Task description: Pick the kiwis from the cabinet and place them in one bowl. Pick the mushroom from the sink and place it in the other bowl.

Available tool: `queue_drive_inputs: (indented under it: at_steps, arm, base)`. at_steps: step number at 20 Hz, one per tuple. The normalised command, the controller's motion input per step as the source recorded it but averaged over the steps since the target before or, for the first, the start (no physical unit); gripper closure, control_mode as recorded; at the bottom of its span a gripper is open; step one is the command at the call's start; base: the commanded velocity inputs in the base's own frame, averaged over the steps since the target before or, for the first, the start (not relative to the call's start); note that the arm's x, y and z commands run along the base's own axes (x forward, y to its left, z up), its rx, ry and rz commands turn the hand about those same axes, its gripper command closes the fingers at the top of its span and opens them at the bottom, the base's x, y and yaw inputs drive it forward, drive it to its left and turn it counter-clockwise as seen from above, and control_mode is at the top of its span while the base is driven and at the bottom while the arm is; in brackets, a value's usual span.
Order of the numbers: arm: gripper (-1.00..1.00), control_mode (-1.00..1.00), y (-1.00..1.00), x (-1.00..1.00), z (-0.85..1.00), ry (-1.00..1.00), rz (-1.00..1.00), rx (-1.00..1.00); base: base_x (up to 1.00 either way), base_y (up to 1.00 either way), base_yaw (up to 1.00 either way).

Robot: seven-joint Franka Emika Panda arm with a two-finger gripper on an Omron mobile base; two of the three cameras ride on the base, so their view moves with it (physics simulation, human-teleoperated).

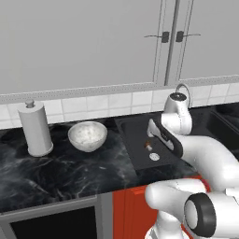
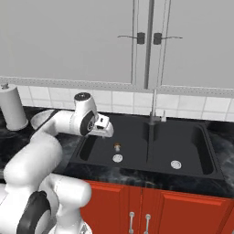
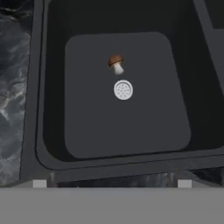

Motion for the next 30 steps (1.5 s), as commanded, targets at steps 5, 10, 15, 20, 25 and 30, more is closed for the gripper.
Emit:
queue_drive_inputs:
  at_steps: [5, 10, 15, 20, 25, 30]
  arm:
    - [-1.0, -1.0, -0.18, 0.93, -0.36, 0.13, 0.09, -0.05]
    - [-1.0, -1.0, -0.16, 0.73, -0.52, 0.07, 0.03, -0.01]
    - [-1.0, -1.0, -0.02, 0.53, -0.54, -0.02, 0.0, 0.02]
    - [-1.0, -1.0, -0.03, 0.28, -0.49, -0.13, 0.0, 0.02]
    - [-1.0, -1.0, -0.12, 0.34, -0.35, -0.06, 0.01, 0.0]
    - [-1.0, -1.0, -0.06, 0.39, -0.35, -0.05, 0.02, 0.0]
  base:
    - [0.0, 0.0, 0.0]
    - [0.0, 0.0, 0.0]
    - [0.0, 0.0, 0.0]
    - [0.0, 0.0, 0.0]
    - [0.0, 0.0, 0.0]
    - [0.0, 0.0, 0.0]
